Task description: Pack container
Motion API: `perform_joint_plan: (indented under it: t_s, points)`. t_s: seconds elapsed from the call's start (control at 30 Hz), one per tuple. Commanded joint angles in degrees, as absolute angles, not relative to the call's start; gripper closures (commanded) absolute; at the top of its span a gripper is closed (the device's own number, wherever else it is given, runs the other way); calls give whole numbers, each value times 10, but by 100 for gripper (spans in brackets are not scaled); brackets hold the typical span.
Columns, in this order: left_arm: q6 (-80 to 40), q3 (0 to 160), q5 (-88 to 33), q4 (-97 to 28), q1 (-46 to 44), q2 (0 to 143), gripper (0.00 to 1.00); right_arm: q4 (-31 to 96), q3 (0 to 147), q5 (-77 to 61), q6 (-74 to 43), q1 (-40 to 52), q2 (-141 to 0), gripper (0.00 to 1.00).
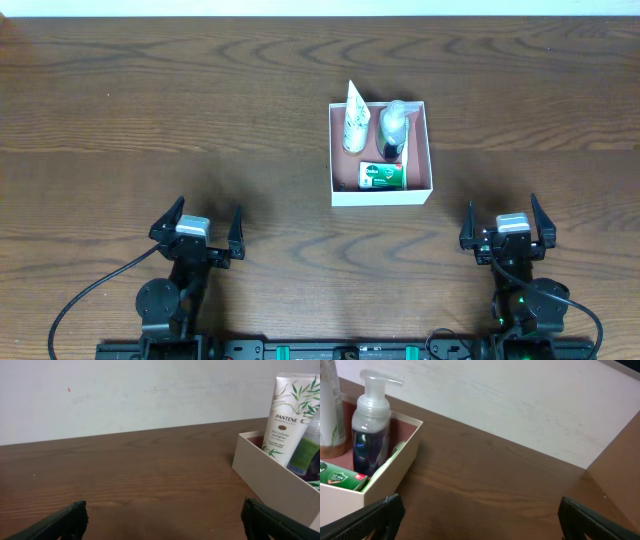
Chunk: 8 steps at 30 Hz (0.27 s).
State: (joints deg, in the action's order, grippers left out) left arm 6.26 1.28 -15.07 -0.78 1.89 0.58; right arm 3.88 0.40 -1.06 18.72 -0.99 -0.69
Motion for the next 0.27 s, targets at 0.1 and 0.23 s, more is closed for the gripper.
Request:
perform_joint_plan:
  t_s: [0.1,0.23]
  points:
    - [68,2,-161,-27,22,2,2,41,3,-13,191,-15,-3,1]
    - [68,2,-161,-27,22,2,2,41,3,-13,191,-15,-3,1]
